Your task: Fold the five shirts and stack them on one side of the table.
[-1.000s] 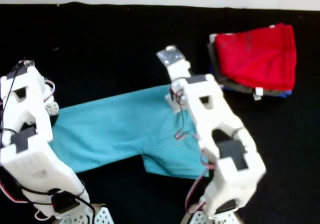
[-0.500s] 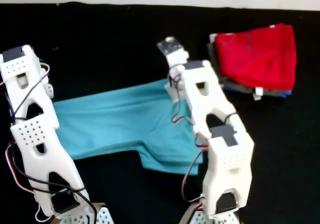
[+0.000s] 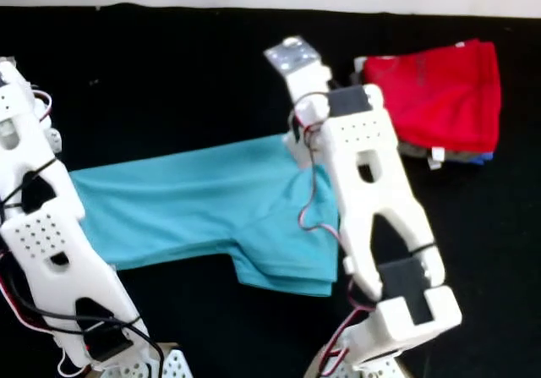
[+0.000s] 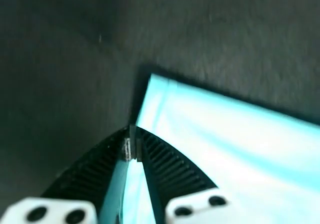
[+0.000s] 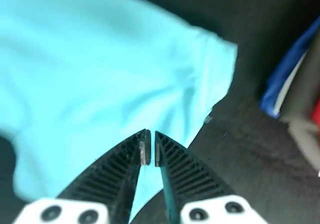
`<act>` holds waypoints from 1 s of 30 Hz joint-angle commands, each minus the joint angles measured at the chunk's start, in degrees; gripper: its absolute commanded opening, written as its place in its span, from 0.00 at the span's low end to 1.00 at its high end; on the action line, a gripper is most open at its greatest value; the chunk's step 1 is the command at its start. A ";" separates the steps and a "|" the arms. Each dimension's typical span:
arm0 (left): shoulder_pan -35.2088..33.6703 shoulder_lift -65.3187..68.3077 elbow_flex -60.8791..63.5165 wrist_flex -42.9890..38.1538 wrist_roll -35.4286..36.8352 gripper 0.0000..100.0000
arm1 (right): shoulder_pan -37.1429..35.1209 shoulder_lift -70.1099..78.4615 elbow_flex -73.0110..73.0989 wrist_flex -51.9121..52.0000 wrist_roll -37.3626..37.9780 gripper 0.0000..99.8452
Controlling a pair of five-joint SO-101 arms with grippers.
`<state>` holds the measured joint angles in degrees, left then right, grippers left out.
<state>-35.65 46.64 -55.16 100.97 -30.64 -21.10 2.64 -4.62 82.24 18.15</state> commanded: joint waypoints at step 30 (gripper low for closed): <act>-3.65 -50.95 101.93 -54.77 -0.70 0.01 | -24.84 -20.00 51.56 -26.77 0.44 0.03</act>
<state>-38.55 -4.26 45.76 47.43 -30.90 -44.84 -15.03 48.22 55.25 18.15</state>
